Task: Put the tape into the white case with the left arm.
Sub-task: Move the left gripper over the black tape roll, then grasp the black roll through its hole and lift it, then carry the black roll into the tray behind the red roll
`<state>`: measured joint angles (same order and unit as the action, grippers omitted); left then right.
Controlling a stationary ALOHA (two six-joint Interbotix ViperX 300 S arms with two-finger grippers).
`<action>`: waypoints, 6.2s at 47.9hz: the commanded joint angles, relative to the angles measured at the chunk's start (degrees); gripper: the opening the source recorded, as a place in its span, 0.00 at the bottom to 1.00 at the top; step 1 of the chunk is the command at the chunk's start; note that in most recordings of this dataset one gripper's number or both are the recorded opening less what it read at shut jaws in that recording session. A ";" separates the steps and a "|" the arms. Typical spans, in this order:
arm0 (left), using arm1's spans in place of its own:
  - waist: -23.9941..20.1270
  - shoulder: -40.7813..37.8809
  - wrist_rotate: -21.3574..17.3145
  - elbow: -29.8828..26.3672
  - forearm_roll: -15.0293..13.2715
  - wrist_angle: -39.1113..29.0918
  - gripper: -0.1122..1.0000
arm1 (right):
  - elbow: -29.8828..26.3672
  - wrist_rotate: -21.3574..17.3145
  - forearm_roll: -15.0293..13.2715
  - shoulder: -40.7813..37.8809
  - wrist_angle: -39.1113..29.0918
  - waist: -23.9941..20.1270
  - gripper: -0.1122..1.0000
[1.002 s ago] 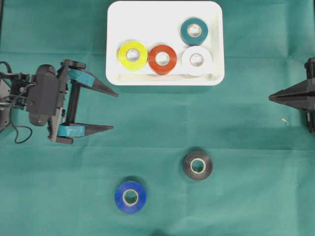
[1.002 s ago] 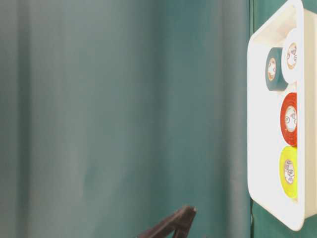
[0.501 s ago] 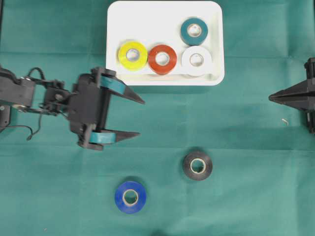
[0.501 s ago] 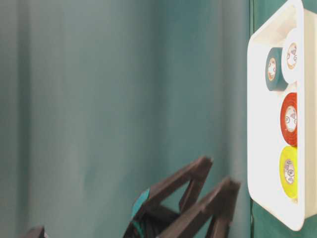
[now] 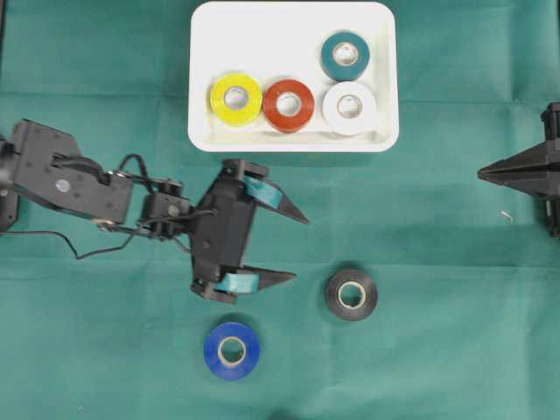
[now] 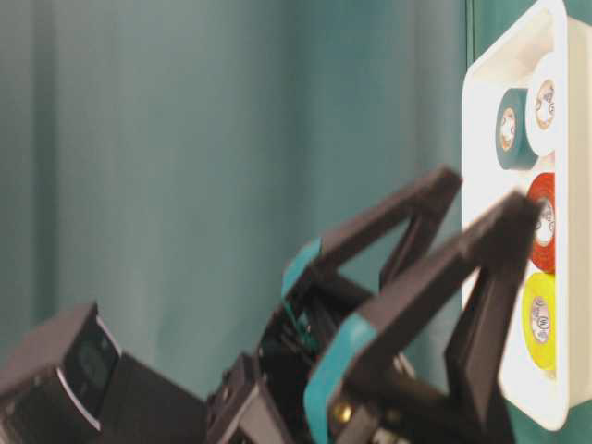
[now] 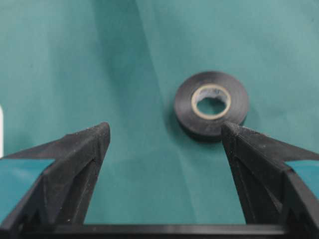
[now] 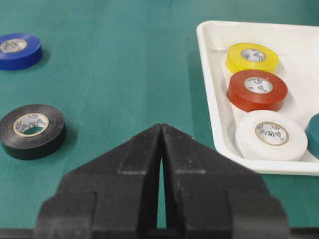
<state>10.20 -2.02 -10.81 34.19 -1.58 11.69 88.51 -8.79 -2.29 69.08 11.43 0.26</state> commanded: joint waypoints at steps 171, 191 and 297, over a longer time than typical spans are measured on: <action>1.32 -2.81 11.34 -11.87 0.00 -13.89 0.34 | -0.35 0.00 0.00 -0.35 0.26 0.09 0.02; 1.32 0.53 11.16 -11.16 0.09 -17.14 0.34 | -0.26 0.00 0.00 -0.35 0.26 0.09 0.02; -32.61 -9.40 -11.43 -5.98 0.18 -4.13 0.34 | -0.35 0.00 0.00 -0.44 0.26 0.09 0.02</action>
<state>-22.06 -12.48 -22.15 29.44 -1.41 7.03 88.95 -8.79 -2.29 69.08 11.43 0.26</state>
